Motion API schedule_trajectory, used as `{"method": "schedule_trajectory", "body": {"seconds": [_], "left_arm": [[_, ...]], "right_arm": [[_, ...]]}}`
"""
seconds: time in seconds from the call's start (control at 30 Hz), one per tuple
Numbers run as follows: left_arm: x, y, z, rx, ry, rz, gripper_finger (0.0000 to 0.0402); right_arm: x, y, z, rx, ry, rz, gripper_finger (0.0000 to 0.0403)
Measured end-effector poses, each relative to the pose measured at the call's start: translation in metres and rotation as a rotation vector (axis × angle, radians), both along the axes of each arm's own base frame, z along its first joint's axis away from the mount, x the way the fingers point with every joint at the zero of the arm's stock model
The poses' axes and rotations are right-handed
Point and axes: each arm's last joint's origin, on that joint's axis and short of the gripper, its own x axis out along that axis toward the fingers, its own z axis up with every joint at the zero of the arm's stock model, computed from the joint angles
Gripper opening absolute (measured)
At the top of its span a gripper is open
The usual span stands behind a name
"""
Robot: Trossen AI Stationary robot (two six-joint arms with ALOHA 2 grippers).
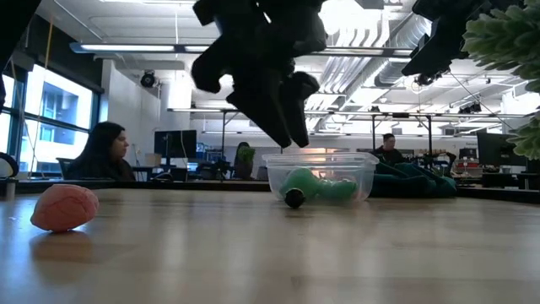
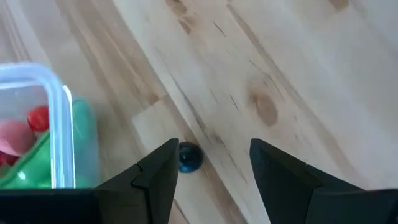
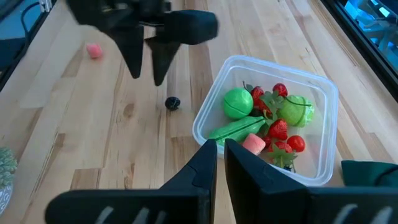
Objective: Pick and placing Produce into tupperware
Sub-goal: Put the black cherry into the transparent bin
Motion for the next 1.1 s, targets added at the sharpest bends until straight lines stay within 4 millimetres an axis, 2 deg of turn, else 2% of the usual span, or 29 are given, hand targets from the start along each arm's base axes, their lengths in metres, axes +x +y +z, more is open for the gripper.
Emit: {"method": "schedule_trajectory", "body": {"seconds": [0.13, 0.23, 0.43, 0.57, 0.63, 0.8, 1.1], "left_arm": [[-0.001, -0.013, -0.001, 0.146, 0.012, -0.061, 0.0188], [-0.001, -0.012, -0.001, 0.177, 0.006, -0.128, 0.0188], [0.005, -0.006, -0.025, 0.256, 0.053, -0.323, 0.0188], [0.003, -0.001, -0.037, 0.4, 0.143, -0.428, 0.0188], [0.002, 0.0, -0.037, 0.451, 0.168, -0.444, 0.0188], [0.006, 0.0, -0.024, 0.457, 0.143, -0.528, 0.0188], [0.008, -0.001, -0.016, 0.501, 0.14, -0.691, 0.0188]], "right_arm": [[0.0, 0.0, 0.0, 0.0, 0.0, 0.0, 0.0024], [0.0, 0.0, 0.0, 0.0, 0.0, 0.0, 0.0024], [0.0, 0.0, 0.0, 0.0, 0.002, 0.0, 0.0024], [0.0, 0.0, 0.0, 0.0, 0.004, 0.0, 0.0024], [0.0, 0.0, 0.0, 0.0, -0.001, 0.0, 0.0024], [0.0, 0.0, 0.0, 0.0, 0.001, 0.0, 0.0024], [0.0, 0.0, 0.0, 0.0, 0.0, 0.0, 0.0024]]}}
